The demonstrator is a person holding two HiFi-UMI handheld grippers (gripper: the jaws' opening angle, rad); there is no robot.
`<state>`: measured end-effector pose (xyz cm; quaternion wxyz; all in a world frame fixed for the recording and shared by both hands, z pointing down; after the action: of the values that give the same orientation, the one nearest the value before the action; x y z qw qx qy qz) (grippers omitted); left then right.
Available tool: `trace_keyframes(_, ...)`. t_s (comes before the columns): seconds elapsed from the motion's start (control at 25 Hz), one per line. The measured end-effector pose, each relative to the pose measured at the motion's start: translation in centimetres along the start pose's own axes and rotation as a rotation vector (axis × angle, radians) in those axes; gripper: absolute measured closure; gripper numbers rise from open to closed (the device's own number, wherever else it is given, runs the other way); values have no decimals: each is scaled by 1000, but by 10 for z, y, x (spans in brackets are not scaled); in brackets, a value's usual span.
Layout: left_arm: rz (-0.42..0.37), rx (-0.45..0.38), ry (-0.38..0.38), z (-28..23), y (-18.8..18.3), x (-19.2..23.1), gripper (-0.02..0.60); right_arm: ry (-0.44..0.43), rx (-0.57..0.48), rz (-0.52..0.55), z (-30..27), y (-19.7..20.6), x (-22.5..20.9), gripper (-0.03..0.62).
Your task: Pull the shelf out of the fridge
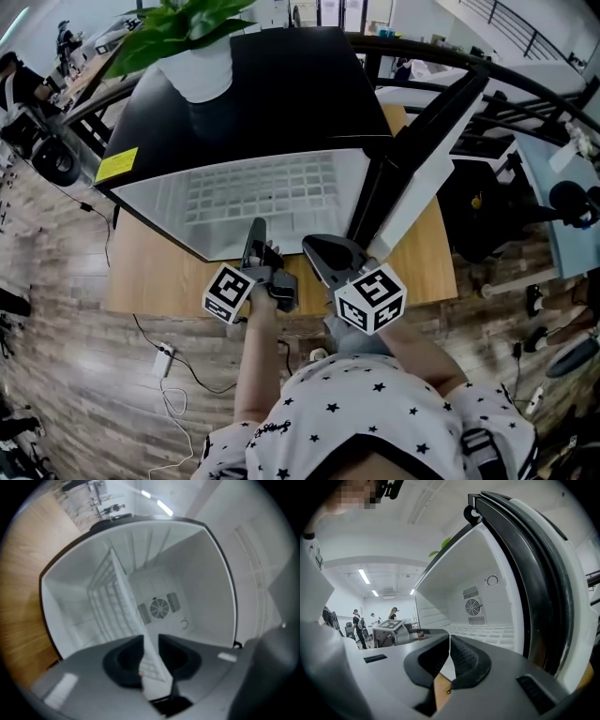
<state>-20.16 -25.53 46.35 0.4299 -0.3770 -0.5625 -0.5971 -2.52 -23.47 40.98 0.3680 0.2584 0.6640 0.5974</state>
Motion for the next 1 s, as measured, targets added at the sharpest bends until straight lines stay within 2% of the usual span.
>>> trace_keyframes(0.28, 89, -32, -17, -17, 0, 8, 429, -2, -5, -9, 0, 0, -4, 572)
trace_keyframes(0.56, 165, -55, -16, -39, -3, 17, 425, -2, -10, -14, -3, 0, -11, 572)
trace_keyframes(1.0, 246, -80, -32, -73, -4, 28, 520, -4, -12, -20, -12, -1, -22, 572)
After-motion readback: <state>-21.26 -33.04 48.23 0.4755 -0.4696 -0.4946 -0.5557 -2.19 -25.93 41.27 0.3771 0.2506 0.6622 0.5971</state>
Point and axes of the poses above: the fingertips, and each gripper's own axes: z backward along the fingers, x to its left, y out of its underside, the point moved 7 cm from there along z, backward along the fingers, and after that the axes turned 8 degrees about -x, right-handed, at the moved point
